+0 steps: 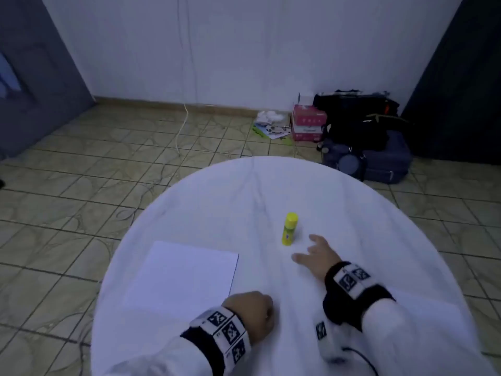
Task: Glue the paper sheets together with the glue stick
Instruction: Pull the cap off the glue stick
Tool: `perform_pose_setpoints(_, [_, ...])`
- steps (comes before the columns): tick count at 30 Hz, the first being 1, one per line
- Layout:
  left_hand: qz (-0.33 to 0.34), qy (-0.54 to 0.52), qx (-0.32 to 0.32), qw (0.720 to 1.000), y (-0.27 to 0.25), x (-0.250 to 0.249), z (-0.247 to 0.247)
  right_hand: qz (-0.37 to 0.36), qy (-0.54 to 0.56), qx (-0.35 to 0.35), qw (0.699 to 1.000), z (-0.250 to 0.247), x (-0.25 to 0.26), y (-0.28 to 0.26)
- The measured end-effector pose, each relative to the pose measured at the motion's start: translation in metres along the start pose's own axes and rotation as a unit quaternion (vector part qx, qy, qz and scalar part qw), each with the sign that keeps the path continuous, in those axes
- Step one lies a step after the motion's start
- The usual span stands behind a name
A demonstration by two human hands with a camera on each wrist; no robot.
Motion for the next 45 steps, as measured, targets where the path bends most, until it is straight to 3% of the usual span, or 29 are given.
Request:
perform_pose_setpoints(5, [0.025, 0.033, -0.054, 0.998, 0.037, 0.001, 0.007, -0.032, -0.042, -0.019, 0.998, 0.006, -0.008, 0.063])
perform_pose_setpoints(10, [0.041, 0.071, -0.106, 0.991, 0.05, -0.001, 0.017, -0.095, -0.091, -0.052, 0.99, 0.017, 0.001, 0.078])
perform_pose_setpoints(15, [0.027, 0.091, -0.116, 0.989, 0.051, -0.004, 0.014, -0.109, -0.148, -0.063, 0.981, 0.021, 0.001, 0.055])
perform_pose_setpoints(21, [-0.004, 0.091, -0.112, 0.99, 0.038, -0.009, 0.016, -0.103, -0.115, -0.059, 0.986, 0.026, -0.011, -0.009])
perform_pose_setpoints(26, [-0.006, -0.045, -0.128, 0.991, 0.009, -0.015, 0.026, -0.148, -0.059, -0.052, 0.986, 0.033, -0.027, -0.078])
perform_pose_setpoints(31, [0.074, -0.293, -0.138, 0.943, -0.035, -0.03, 0.036, -0.209, 0.01, -0.079, 0.975, 0.037, -0.033, -0.134])
perform_pose_setpoints(36, [0.126, -0.329, -0.159, 0.922, -0.071, -0.04, 0.051, -0.226, 0.096, -0.073, 0.966, 0.029, -0.042, -0.182])
perform_pose_setpoints(40, [0.124, -0.351, -0.153, 0.915, -0.083, -0.041, 0.059, -0.307, 0.206, -0.08, 0.926, 0.014, -0.043, -0.21])
perform_pose_setpoints(45, [0.127, -0.367, -0.153, 0.909, -0.095, -0.041, 0.065, -0.366, 0.171, -0.095, 0.91, 0.015, -0.034, -0.219])
Point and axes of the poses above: each hand's wrist, its own y-axis towards the middle knuckle, its own z-axis out of the palm, x = y × z, the point moved 1 cm from there along y, towards the middle knuckle, and after that the axes turned 12 degrees about -z, right-handed, at the moved point
